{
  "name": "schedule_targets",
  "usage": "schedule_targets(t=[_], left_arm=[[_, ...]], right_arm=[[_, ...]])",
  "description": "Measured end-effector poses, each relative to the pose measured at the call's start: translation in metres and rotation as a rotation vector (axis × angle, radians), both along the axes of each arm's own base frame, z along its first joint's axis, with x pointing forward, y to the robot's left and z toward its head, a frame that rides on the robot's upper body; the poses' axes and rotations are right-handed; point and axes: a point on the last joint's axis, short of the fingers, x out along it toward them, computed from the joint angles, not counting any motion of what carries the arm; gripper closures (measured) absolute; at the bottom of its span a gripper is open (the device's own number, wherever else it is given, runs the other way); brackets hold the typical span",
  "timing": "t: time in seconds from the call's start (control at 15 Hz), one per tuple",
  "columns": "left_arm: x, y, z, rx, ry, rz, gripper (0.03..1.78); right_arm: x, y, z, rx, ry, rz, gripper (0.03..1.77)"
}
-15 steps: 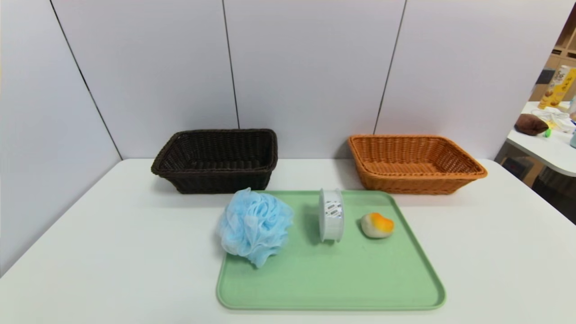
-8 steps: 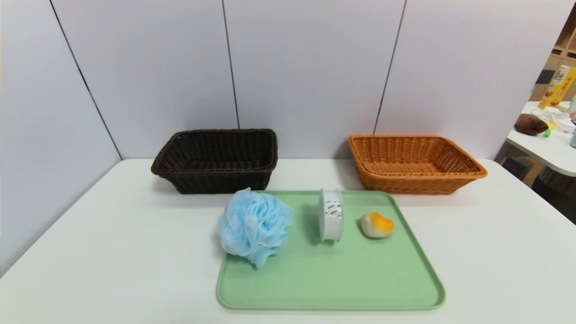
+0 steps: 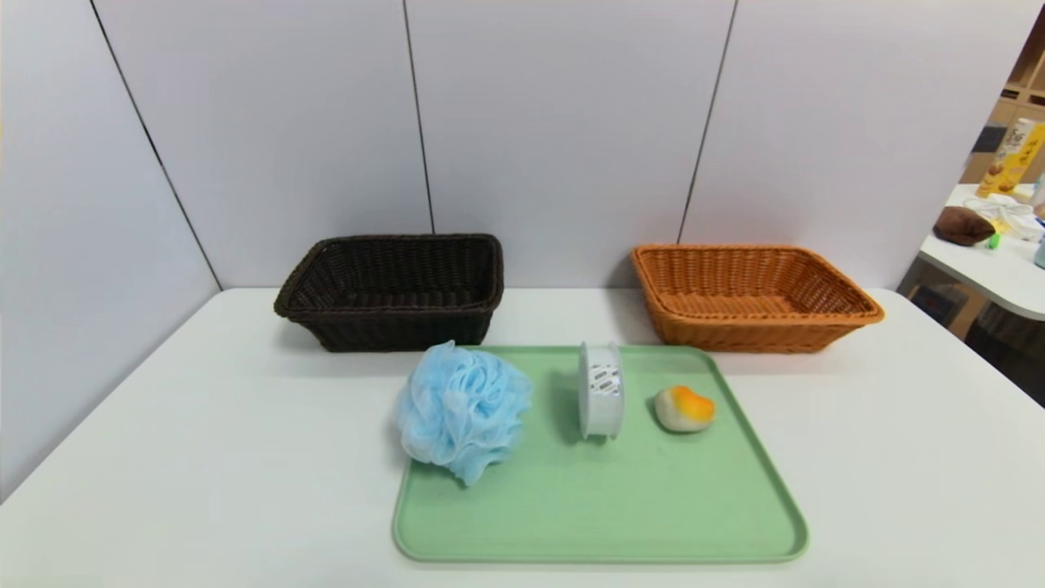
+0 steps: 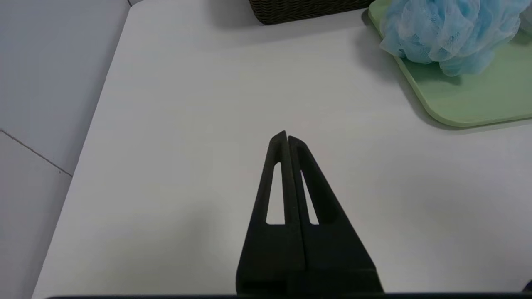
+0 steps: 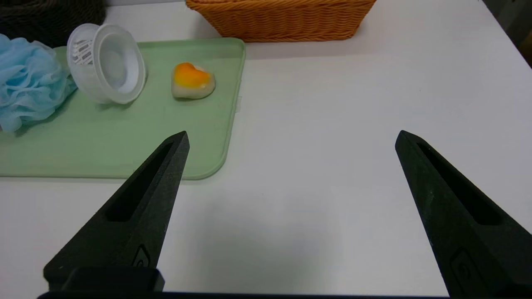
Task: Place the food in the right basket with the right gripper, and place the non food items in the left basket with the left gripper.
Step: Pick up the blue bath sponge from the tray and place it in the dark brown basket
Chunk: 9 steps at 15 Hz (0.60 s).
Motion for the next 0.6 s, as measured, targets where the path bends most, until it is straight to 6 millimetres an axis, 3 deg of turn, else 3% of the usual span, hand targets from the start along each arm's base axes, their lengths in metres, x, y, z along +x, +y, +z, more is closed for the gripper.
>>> schedule_targets(t=[0.33,0.6], left_arm=[[0.049,-0.001,0.049,-0.017,0.125,-0.061,1.77],[0.086,-0.002,0.066,-0.031,0.204,-0.096,1.77]], right_arm=[[0.060,0.002,0.031,0.004,0.161,-0.005,0.09],[0.100,0.005,0.041,0.025,0.234,0.080,0.09]])
